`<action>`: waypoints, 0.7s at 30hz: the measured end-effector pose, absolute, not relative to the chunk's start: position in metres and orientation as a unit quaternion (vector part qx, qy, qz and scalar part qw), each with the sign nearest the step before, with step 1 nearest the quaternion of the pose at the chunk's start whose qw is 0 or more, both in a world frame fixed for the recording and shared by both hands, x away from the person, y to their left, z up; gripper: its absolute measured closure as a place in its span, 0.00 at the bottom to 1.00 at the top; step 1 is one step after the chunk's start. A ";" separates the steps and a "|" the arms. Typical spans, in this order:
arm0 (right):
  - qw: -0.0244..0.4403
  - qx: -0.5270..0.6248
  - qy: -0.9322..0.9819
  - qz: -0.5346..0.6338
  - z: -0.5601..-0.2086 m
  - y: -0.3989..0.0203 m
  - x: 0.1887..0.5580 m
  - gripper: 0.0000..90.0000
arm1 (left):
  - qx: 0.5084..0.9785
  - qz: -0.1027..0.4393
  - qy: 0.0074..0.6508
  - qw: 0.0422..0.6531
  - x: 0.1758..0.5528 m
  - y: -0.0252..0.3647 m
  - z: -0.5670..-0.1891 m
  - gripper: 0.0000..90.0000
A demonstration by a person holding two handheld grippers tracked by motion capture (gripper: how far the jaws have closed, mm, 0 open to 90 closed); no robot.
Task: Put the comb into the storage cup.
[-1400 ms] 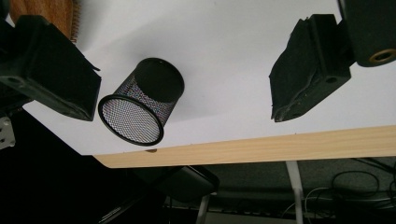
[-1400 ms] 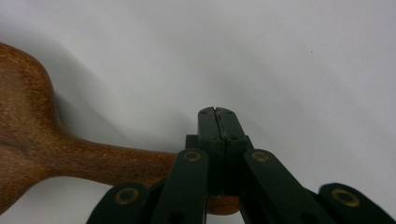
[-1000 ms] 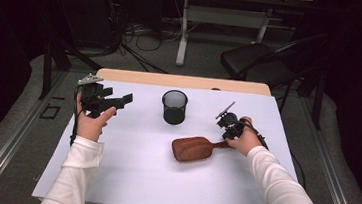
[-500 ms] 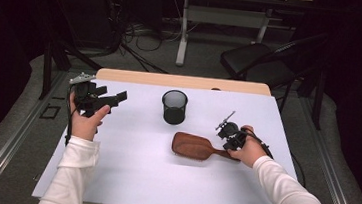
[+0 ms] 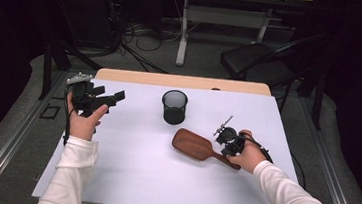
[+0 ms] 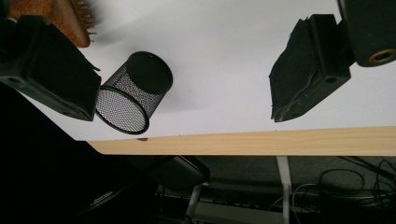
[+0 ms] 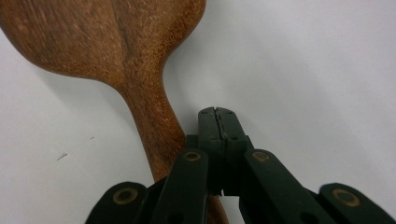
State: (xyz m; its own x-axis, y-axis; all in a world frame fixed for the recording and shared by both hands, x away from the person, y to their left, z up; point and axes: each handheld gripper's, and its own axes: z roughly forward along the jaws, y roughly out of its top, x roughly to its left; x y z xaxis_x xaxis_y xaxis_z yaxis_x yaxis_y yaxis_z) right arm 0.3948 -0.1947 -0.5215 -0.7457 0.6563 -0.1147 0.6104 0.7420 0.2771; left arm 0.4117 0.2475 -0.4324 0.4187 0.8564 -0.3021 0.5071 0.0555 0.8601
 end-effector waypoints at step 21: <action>0.105 0.332 0.925 0.149 -0.502 -0.195 0.387 0.76 | 0.665 0.171 0.513 0.515 0.411 0.249 -0.433 0.10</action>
State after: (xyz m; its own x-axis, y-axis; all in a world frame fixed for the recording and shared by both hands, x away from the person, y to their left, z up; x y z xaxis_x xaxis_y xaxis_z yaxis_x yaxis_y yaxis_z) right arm 0.3870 -0.1950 -0.5022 -0.7572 0.6464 -0.0943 0.5838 0.7344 0.3461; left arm 0.4115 0.2488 -0.4333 0.4155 0.8584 -0.3009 0.5060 0.0568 0.8606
